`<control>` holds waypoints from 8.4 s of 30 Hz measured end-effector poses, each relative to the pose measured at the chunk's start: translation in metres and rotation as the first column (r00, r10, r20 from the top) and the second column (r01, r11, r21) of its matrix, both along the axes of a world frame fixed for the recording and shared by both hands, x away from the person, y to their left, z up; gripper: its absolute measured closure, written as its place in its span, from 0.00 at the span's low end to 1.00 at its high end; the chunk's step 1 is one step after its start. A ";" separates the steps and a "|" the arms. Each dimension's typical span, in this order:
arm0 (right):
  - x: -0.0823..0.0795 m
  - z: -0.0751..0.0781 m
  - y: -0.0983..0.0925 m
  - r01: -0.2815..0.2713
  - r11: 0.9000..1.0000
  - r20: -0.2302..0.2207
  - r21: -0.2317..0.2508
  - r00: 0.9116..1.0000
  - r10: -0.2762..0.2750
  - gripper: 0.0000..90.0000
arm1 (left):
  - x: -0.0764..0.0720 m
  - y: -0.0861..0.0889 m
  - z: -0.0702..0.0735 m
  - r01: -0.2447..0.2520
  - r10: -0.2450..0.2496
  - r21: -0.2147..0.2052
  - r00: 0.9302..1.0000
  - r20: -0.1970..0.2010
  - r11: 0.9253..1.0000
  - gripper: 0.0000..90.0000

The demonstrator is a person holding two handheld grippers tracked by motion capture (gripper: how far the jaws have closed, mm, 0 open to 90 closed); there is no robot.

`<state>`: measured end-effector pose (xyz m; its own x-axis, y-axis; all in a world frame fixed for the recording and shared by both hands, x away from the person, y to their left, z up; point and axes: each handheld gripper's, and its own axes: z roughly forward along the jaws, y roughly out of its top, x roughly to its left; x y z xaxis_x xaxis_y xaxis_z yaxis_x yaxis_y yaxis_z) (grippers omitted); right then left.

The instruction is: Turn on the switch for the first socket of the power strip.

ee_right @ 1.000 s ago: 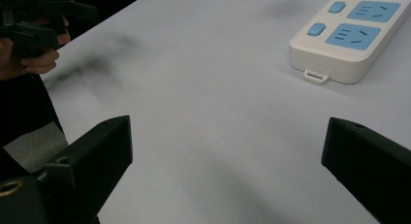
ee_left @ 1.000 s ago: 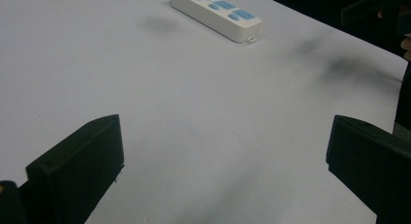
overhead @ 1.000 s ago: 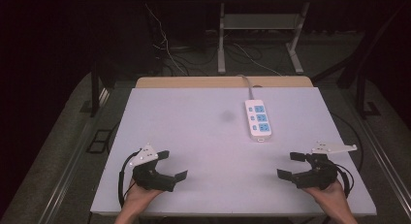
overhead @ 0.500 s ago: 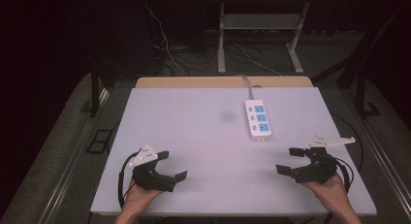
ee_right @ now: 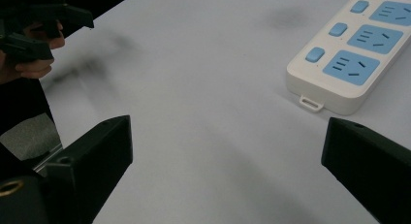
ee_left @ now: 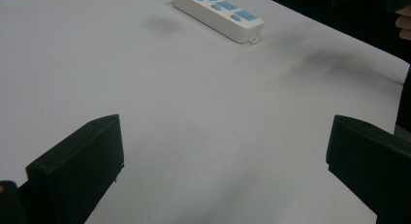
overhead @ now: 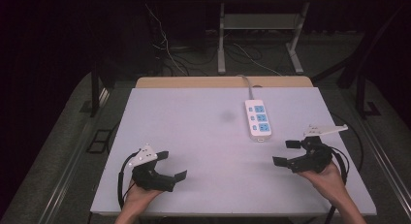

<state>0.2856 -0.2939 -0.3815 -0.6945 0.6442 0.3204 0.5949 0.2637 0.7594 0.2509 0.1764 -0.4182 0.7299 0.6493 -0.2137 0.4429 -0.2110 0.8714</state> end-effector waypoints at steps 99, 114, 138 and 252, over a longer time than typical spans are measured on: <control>0.174 0.052 0.040 0.044 0.995 -0.039 -0.090 0.998 -0.047 0.06 | 0.001 0.002 -0.001 0.001 -0.001 -0.007 1.000 -0.009 1.000 0.00; 0.200 0.041 0.045 0.048 0.996 -0.052 -0.079 0.997 -0.052 0.07 | 0.001 0.003 -0.001 -0.004 0.004 -0.010 1.000 -0.010 1.000 0.00; 0.218 0.013 0.038 0.060 0.997 -0.077 -0.045 0.995 -0.063 0.78 | 0.003 0.005 -0.002 -0.007 0.007 -0.009 1.000 -0.013 1.000 0.00; 0.164 0.033 0.034 0.069 0.983 -0.037 -0.172 0.996 -0.076 1.00 | 0.004 -0.004 -0.005 0.032 -0.032 0.010 0.999 -0.027 0.999 0.00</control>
<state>0.4497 -0.2598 -0.3484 -0.6317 0.7401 0.2306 0.6485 0.3414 0.6804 0.2544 0.1724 -0.4235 0.7446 0.6279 -0.2266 0.4586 -0.2346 0.8571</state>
